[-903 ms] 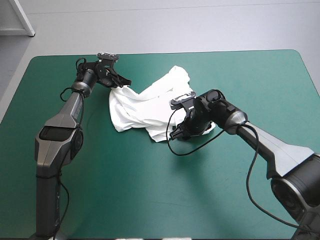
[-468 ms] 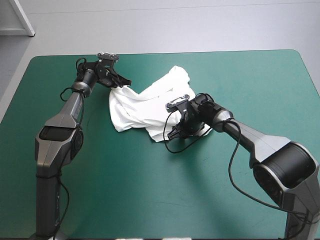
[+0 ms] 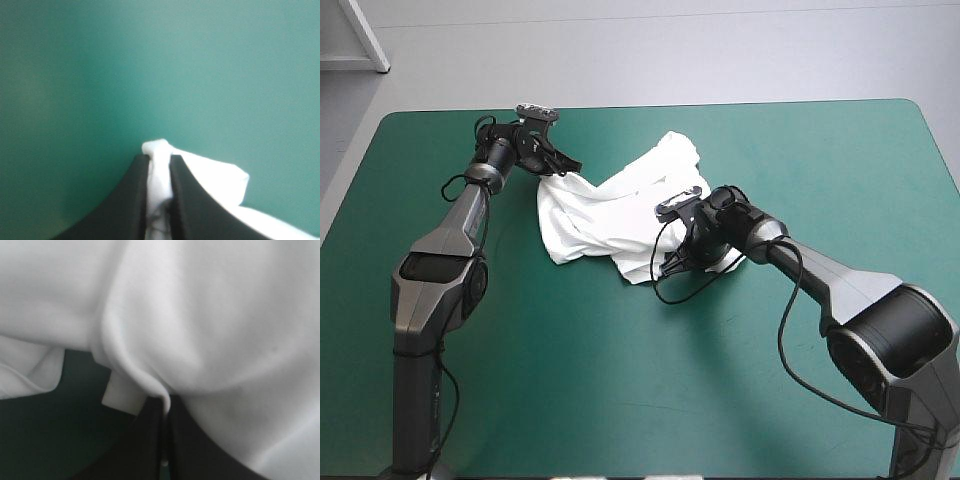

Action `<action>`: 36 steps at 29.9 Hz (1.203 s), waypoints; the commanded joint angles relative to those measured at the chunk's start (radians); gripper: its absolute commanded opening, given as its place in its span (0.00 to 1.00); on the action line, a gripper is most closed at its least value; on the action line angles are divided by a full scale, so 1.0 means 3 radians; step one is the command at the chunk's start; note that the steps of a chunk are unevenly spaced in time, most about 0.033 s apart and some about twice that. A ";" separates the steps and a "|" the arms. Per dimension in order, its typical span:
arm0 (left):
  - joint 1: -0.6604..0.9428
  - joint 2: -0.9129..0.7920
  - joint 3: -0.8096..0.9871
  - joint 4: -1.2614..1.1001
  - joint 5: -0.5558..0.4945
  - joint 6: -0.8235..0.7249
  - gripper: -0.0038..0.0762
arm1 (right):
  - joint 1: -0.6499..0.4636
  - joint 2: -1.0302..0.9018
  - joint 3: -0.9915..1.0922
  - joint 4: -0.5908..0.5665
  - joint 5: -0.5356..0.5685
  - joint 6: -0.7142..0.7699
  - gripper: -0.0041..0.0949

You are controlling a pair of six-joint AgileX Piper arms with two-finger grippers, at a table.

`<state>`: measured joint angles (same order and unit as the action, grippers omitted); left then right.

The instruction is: Fold the cloth

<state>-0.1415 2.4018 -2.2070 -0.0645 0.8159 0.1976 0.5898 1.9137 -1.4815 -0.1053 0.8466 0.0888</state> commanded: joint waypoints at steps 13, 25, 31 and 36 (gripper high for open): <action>0.0025 -0.0644 -0.0981 0.0215 0.0606 -0.0088 0.07 | 0.0000 -0.1272 -0.0474 -0.1117 0.0011 0.0504 0.03; 0.0024 -0.1697 -0.1431 0.0507 0.0720 -0.0429 0.07 | 0.0000 -0.1484 -0.2167 -0.1667 0.0578 0.0071 0.03; 0.0024 -0.2344 -0.1488 0.0831 0.0690 -0.0422 0.07 | 0.0000 -0.1492 -0.3100 -0.1842 0.0796 -0.0245 0.03; 0.0024 -0.2838 -0.1488 0.0951 0.0521 -0.0255 0.07 | 0.0000 -0.1492 -0.3745 -0.1827 0.0811 -0.0449 0.03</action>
<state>-0.1337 1.6500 -2.6319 0.1858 1.0865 0.1047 0.5918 1.5005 -2.5067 -0.6141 1.1590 -0.0100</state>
